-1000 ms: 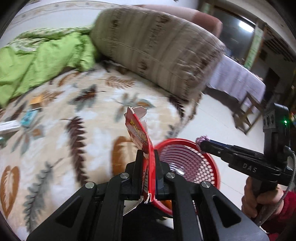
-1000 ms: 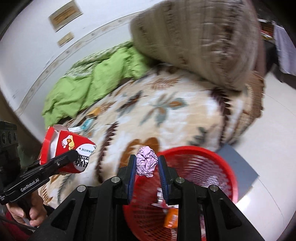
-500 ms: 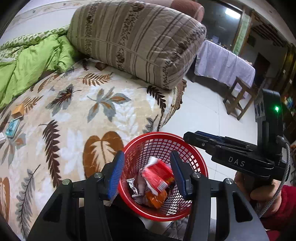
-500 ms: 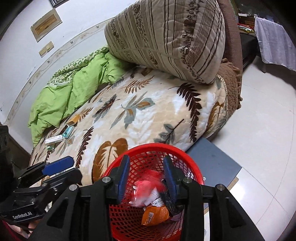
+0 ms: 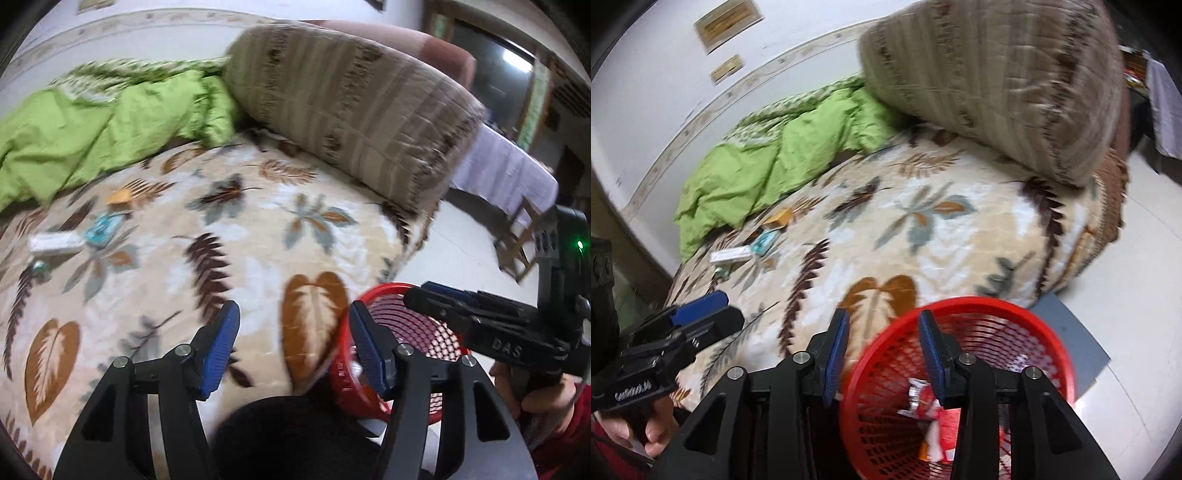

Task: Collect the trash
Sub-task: 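Open the left tool over the basket while the right tool releases the paper ball, then move both open tools back over the bed toward the white items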

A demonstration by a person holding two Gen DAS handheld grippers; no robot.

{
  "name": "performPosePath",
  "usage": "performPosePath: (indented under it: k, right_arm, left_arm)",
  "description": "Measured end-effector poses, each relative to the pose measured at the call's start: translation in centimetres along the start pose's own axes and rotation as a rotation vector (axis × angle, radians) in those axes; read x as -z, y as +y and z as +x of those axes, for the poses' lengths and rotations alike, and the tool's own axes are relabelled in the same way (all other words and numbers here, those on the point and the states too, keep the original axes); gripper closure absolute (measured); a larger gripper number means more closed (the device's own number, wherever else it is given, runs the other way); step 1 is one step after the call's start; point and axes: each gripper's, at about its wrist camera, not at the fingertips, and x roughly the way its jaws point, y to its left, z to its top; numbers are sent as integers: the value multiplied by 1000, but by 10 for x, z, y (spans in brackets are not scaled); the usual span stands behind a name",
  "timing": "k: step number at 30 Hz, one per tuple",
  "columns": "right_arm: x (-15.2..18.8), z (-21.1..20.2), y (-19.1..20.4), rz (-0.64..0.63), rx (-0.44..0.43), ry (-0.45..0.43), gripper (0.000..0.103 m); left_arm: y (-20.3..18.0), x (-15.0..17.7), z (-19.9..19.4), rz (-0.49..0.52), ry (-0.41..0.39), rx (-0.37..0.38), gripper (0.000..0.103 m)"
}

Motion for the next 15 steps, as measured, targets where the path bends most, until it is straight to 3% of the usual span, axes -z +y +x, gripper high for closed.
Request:
performPosePath:
  k: [15]
  right_arm:
    - [-9, 51, 80, -171, -111, 81, 60]
  left_arm:
    - [120, 18, -17, -249, -18, -173, 43]
